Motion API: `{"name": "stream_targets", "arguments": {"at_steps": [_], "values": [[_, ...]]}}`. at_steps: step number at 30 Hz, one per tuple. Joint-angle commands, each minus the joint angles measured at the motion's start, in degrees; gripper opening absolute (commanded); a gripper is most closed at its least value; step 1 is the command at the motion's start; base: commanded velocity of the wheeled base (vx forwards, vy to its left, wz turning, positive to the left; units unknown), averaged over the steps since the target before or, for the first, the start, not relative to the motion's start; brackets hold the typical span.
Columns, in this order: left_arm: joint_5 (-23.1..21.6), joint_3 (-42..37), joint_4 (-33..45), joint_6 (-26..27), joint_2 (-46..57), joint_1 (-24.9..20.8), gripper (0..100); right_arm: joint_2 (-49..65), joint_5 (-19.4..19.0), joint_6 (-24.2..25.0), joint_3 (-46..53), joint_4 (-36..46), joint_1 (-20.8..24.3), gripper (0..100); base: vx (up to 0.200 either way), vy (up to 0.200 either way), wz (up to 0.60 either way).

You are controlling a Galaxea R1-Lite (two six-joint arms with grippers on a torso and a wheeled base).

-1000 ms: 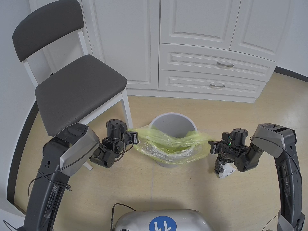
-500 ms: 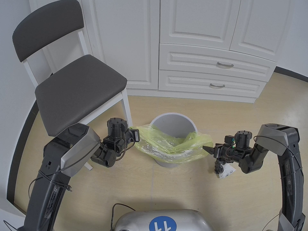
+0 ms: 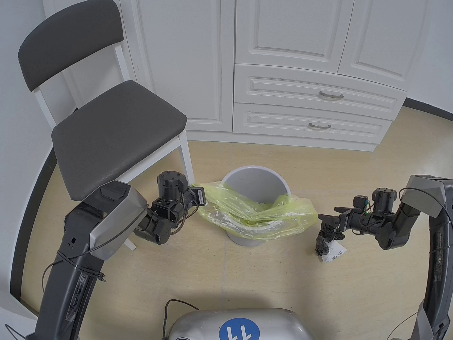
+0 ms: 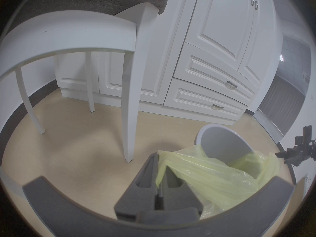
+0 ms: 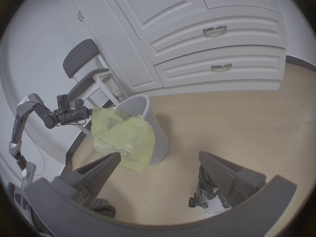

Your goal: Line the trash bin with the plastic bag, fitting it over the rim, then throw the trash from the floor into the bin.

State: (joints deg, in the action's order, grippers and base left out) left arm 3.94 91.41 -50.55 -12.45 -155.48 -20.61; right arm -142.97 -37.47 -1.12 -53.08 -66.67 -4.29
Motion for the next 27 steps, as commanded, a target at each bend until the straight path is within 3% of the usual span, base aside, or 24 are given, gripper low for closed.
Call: {"name": "stream_targets", "arguments": {"at_steps": [1,2,5,6,8,9,10,11,13,16,17,20,23,27], "values": [[0.4,0.9,-0.1,0.0,-0.6,0.0,0,4.4,-0.6,0.4,1.0,-3.0,1.7,100,0.000,0.000,0.00],[0.4,1.0,-0.1,0.0,-0.7,0.0,0,5.1,-0.1,0.6,1.5,-3.7,2.5,100,0.000,0.000,0.00],[0.5,0.8,-0.1,0.0,-0.6,0.0,0,9.7,12.8,4.3,3.5,-8.1,10.7,100,0.000,0.000,0.00],[0.6,0.8,-0.1,0.0,-0.6,0.0,0,9.8,13.6,4.5,3.5,-8.2,11.1,100,0.000,0.000,0.00],[1.6,0.7,0.1,0.1,-0.5,-0.1,0,10.3,25.3,6.5,3.2,-10.1,17.7,100,0.000,0.000,0.00],[1.8,0.6,0.3,0.1,-0.4,-0.1,0,10.4,28.2,6.5,3.1,-10.2,19.3,100,0.000,0.000,0.00],[1.8,0.6,0.3,0.1,-0.4,-0.1,0,10.4,28.2,6.5,3.1,-10.2,19.3,100,0.000,0.000,0.00],[1.9,0.2,0.5,0.1,0.1,-0.2,0,11.7,33.1,6.1,3.7,-10.6,23.2,100,0.000,0.000,0.00],[1.9,0.0,0.5,0.1,0.4,-0.2,0,13.5,36.5,5.7,4.6,-10.7,26.1,100,0.000,0.000,0.00],[1.9,-0.8,0.5,0.1,0.9,-0.3,0,15.0,39.1,5.0,6.8,-10.7,29.2,100,0.000,0.000,0.00],[1.9,-2.3,0.7,0.4,1.6,-0.2,100,15.4,40.0,3.8,8.1,-10.8,30.5,100,0.000,0.000,0.00],[1.1,-6.8,2.4,1.5,4.4,-0.2,100,15.2,40.9,1.8,9.7,-11.6,31.4,100,0.000,0.000,0.00],[-3.8,-12.1,2.5,2.4,8.9,0.0,100,13.2,41.3,-0.4,9.1,-11.4,34.1,100,0.000,0.000,0.00],[-6.4,-15.1,2.0,2.8,11.8,0.6,100,12.1,41.5,-8.7,3.3,-4.1,34.9,100,0.000,0.000,0.00]]}}
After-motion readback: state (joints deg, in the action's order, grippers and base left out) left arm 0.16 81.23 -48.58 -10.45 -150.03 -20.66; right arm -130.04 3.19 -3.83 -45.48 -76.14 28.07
